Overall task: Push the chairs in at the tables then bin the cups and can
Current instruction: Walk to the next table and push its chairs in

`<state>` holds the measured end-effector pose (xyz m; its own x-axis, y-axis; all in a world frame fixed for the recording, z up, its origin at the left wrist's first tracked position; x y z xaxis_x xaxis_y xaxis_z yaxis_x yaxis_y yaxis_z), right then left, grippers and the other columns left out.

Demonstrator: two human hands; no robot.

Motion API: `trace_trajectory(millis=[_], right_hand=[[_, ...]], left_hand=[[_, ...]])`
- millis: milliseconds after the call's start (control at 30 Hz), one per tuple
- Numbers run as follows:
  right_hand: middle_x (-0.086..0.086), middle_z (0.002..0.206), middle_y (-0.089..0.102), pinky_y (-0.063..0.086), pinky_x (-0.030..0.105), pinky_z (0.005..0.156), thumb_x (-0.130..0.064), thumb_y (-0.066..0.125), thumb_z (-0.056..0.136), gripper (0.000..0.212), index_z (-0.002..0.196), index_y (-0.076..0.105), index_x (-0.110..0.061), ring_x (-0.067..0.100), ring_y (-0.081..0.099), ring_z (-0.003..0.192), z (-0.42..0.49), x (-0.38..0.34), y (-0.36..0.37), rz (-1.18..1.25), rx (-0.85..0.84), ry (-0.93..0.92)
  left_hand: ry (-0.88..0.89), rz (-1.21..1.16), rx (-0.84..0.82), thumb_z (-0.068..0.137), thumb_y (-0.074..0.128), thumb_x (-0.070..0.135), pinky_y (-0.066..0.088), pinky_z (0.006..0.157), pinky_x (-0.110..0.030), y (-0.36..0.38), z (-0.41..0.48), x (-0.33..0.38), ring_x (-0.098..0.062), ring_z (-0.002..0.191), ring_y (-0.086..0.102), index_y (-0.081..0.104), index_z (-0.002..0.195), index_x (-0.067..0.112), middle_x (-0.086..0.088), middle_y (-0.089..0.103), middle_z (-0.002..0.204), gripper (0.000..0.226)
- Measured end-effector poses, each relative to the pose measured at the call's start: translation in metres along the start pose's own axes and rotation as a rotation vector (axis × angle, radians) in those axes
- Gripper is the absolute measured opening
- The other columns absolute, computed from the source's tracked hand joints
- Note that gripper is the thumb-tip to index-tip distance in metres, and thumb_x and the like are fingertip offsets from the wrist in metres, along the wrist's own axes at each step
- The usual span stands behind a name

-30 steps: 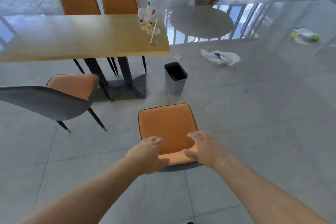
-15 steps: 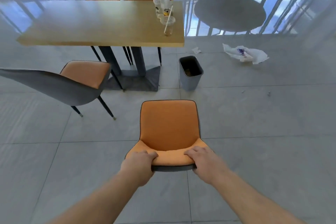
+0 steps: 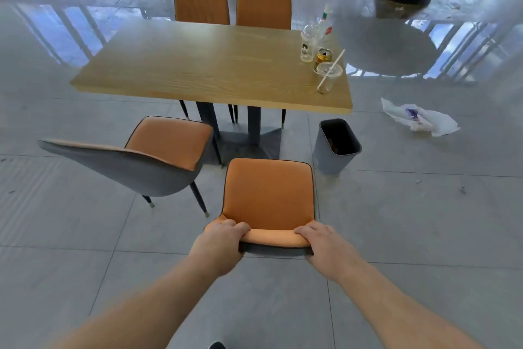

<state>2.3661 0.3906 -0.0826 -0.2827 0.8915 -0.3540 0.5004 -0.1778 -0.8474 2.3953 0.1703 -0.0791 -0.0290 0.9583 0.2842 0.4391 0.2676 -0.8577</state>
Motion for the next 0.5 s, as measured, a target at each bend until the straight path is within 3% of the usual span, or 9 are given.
trace_trajectory(millis=[167,333,500], right_hand=[[-0.009,0.131,0.053,0.051,0.04,0.096,-0.019,0.062,0.095,0.052,0.141,0.048,-0.039,0.019,0.048,0.114,0.079,-0.025,-0.023,0.001,0.03,0.007],[-0.007,0.13,0.054,0.049,0.044,0.099,-0.02,0.063,0.094,0.052,0.14,0.048,-0.04,0.022,0.046,0.118,0.147,-0.022,-0.043,0.009,0.041,0.015],[-0.006,0.13,0.055,0.046,0.041,0.101,-0.016,0.064,0.092,0.053,0.138,0.051,-0.039,0.022,0.046,0.118,0.194,-0.002,-0.077,0.017,0.065,0.033]], left_hand=[[-0.006,0.043,0.008,0.094,0.058,0.035,0.053,0.092,-0.045,-0.046,0.071,-0.052,-0.02,0.115,0.049,0.049,0.131,0.046,0.01,0.055,0.12,0.039],[-0.013,0.005,-0.019,0.095,0.061,0.037,0.045,0.105,-0.049,-0.07,0.132,-0.075,-0.021,0.128,0.042,0.044,0.141,0.04,0.006,0.051,0.134,0.049],[0.032,-0.052,-0.034,0.093,0.063,0.041,0.036,0.113,-0.042,-0.09,0.171,-0.073,-0.02,0.137,0.035,0.035,0.149,0.04,0.008,0.044,0.146,0.063]])
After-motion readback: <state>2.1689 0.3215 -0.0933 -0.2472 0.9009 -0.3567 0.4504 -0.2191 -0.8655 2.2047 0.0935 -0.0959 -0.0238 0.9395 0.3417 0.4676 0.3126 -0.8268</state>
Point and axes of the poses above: each hand's wrist, its own z-axis towards the middle knuckle, its own y-axis out of the palm, x = y × z, the point moved 10 cm from there along z, towards the middle knuckle
